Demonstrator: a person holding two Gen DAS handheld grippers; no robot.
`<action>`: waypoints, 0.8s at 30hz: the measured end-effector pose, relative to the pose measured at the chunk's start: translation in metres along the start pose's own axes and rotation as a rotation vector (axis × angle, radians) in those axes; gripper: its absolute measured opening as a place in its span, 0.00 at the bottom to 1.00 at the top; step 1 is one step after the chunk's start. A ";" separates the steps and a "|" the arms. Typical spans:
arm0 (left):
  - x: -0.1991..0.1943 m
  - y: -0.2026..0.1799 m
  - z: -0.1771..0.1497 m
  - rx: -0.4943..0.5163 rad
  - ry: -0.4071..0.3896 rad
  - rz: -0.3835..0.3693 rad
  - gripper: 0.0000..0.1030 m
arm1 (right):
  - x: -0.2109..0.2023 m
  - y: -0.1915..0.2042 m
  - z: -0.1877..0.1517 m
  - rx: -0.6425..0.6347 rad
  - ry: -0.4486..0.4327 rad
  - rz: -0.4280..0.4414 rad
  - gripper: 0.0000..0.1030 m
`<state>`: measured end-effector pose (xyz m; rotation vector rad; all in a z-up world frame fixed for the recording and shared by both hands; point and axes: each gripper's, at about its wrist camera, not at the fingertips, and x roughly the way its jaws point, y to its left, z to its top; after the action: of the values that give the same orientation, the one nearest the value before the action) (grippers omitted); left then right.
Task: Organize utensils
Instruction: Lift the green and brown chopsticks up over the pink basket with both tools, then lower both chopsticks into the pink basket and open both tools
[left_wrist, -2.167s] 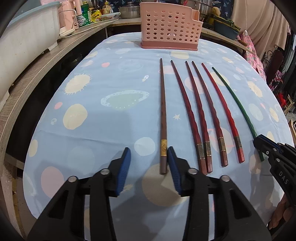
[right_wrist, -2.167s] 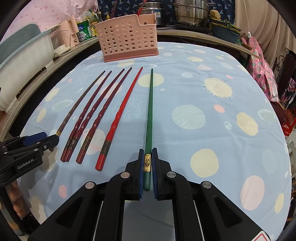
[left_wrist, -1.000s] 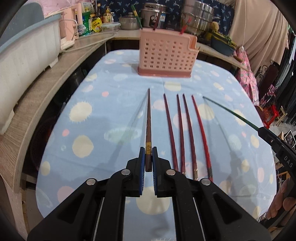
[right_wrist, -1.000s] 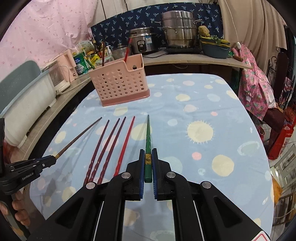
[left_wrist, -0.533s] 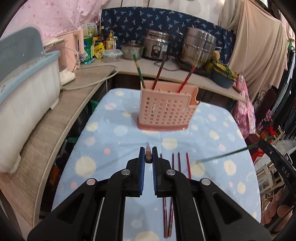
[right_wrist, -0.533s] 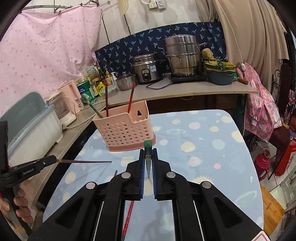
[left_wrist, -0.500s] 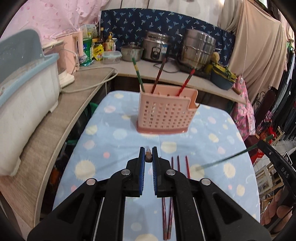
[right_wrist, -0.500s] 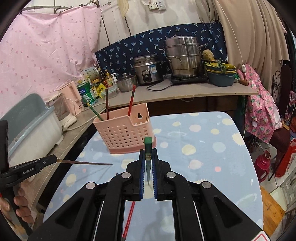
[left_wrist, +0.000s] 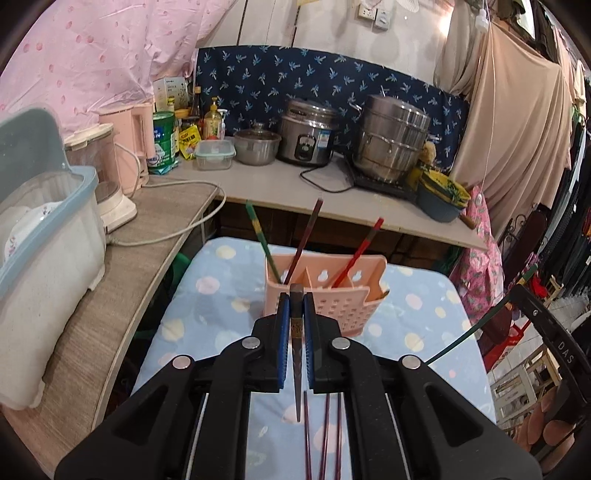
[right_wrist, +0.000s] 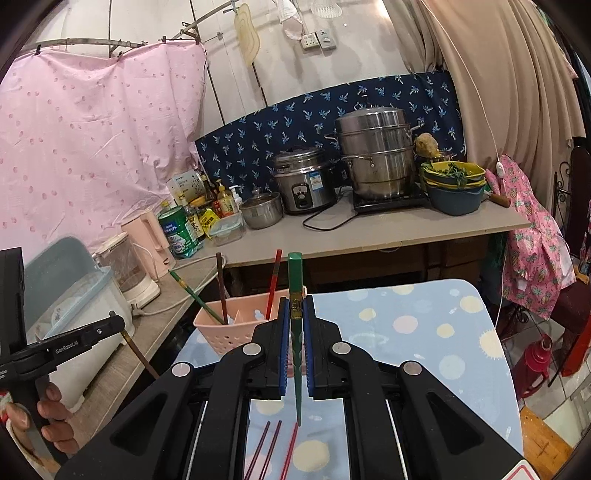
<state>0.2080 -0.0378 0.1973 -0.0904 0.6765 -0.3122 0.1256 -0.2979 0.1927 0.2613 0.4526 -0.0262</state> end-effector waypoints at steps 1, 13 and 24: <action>-0.001 0.000 0.005 -0.003 -0.007 -0.005 0.07 | 0.002 0.001 0.006 0.002 -0.007 0.005 0.07; -0.021 -0.011 0.076 -0.010 -0.133 -0.018 0.07 | 0.018 0.014 0.079 0.011 -0.103 0.074 0.07; -0.002 -0.012 0.120 -0.020 -0.195 0.015 0.07 | 0.057 0.032 0.116 0.014 -0.112 0.120 0.07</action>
<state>0.2789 -0.0511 0.2935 -0.1329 0.4869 -0.2781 0.2293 -0.2944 0.2765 0.2989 0.3254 0.0728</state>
